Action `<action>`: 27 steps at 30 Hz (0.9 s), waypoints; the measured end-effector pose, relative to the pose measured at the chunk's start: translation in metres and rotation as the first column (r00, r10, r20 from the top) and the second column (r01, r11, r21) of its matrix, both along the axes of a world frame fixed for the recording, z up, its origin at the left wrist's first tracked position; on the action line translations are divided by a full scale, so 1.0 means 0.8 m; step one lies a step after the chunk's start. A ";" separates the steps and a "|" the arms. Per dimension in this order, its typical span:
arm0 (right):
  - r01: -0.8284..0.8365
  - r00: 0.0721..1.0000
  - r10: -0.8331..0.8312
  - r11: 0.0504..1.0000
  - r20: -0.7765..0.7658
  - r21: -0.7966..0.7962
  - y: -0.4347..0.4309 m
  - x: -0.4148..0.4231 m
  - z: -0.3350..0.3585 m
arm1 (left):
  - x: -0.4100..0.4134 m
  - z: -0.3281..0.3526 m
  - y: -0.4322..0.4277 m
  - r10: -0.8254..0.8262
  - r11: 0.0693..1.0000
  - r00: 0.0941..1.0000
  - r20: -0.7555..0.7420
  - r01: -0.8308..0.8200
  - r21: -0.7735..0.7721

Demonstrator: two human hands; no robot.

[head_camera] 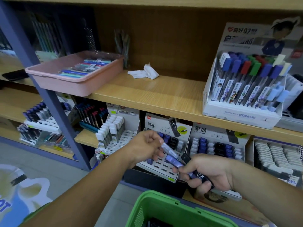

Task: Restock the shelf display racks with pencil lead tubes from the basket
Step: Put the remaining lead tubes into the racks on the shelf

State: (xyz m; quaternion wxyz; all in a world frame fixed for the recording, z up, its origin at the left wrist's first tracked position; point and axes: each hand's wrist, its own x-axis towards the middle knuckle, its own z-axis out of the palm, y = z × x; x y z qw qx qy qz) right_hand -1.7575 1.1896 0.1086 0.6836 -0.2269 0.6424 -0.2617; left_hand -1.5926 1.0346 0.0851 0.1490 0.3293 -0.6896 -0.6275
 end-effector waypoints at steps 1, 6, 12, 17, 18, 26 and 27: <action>0.008 0.999 -0.008 1.000 -0.047 0.014 -0.001 0.001 0.003 | 0.001 0.002 -0.003 0.037 0.999 0.999 -0.013 -0.037 -0.004; 0.192 0.926 -0.248 0.958 -0.283 -0.212 0.000 0.011 0.007 | 0.000 -0.001 -0.003 0.016 1.000 1.000 -0.010 -0.016 0.006; 0.226 0.910 -0.310 0.928 -0.276 -0.296 0.004 0.008 0.006 | -0.014 0.006 0.014 -0.015 0.993 0.995 -0.100 0.026 0.113; 0.186 0.960 -0.234 0.943 -0.156 -0.276 0.016 -0.006 0.006 | -0.015 0.013 0.020 -0.091 0.952 0.973 -0.211 0.147 0.268; 0.170 0.967 -0.213 0.948 -0.139 -0.270 0.020 -0.008 0.007 | -0.016 0.013 0.020 -0.097 0.952 0.972 -0.213 0.154 0.266; 0.220 0.970 -0.233 0.962 -0.068 -0.160 0.037 -0.020 0.009 | -0.040 0.002 0.007 0.008 0.981 0.999 -0.053 -0.018 -0.192; 0.201 0.977 -0.210 0.969 -0.048 -0.146 0.040 -0.022 0.012 | -0.046 -0.003 0.004 0.030 0.966 0.999 -0.041 -0.040 -0.255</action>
